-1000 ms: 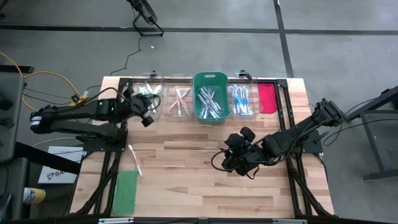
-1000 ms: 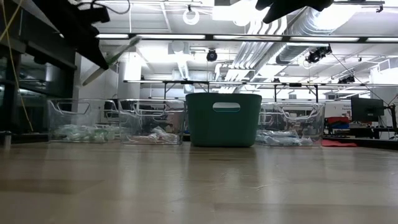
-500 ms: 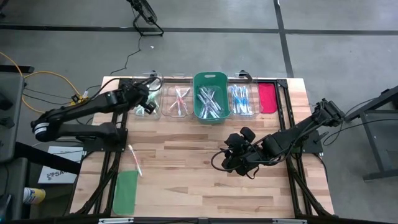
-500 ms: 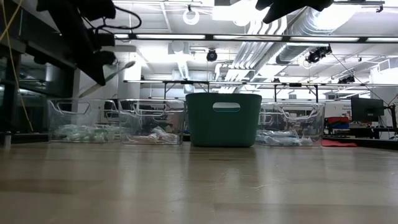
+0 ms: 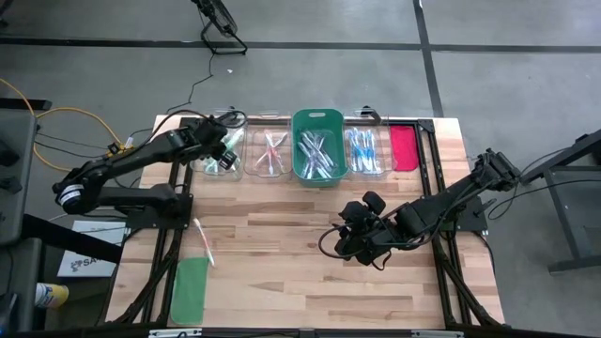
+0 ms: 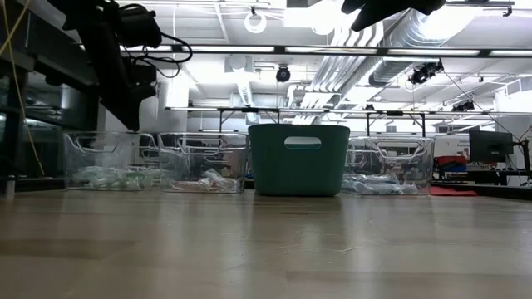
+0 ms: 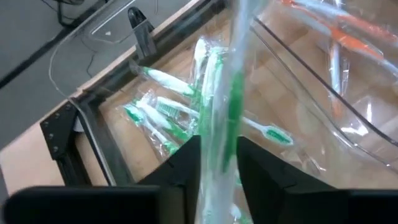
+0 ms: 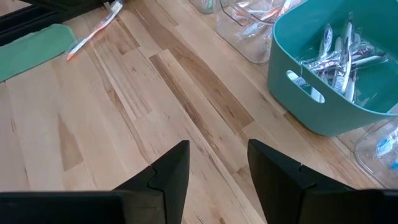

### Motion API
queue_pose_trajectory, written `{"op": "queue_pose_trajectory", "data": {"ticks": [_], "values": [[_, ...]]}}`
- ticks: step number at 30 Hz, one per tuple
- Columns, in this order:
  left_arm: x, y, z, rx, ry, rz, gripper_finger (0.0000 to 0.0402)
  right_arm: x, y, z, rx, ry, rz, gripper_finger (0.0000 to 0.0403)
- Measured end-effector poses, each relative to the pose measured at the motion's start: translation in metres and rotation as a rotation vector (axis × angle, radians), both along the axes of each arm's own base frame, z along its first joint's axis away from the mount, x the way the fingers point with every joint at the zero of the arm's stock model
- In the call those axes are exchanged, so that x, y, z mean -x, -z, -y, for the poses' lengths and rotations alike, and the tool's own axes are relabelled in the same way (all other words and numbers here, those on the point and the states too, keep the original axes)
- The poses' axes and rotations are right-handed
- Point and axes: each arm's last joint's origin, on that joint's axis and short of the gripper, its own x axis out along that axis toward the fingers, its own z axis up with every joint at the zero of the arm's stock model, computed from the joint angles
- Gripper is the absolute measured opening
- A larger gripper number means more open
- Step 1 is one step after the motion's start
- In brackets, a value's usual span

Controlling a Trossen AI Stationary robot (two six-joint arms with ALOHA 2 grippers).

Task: Pick & Place Toothbrushes
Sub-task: Put the green toothbrush into the left transparent bin, then put the orange toothbrush into the middle transparent bin

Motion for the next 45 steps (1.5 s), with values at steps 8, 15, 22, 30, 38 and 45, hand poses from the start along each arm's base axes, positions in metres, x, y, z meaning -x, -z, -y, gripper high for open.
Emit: {"op": "queue_pose_trajectory", "data": {"ticks": [8,15,22,30,38,45], "values": [[0.001,-0.001,0.0,-0.024,0.081,-0.061,0.0165,0.0,0.0,0.0,0.026,-0.011,-0.004,0.0155],[0.006,-0.014,0.005,-0.107,0.213,-0.047,0.0179,0.006,0.005,-0.002,0.232,0.016,0.021,0.0155],[0.019,-0.027,0.018,-0.151,0.316,0.04,0.0179,0.019,0.027,0.006,0.214,-0.006,0.037,0.0155],[0.026,-0.015,0.03,-0.088,0.485,0.11,0.018,0.025,0.041,0.026,0.072,-0.278,0.269,0.0155],[0.034,-0.017,0.043,-0.07,0.67,0.22,0.018,0.043,0.065,0.055,0.047,-0.269,0.392,0.0155],[0.045,-0.019,0.068,0.002,0.915,0.294,0.018,0.045,0.08,0.064,0.069,-0.267,0.461,0.0155]]}}
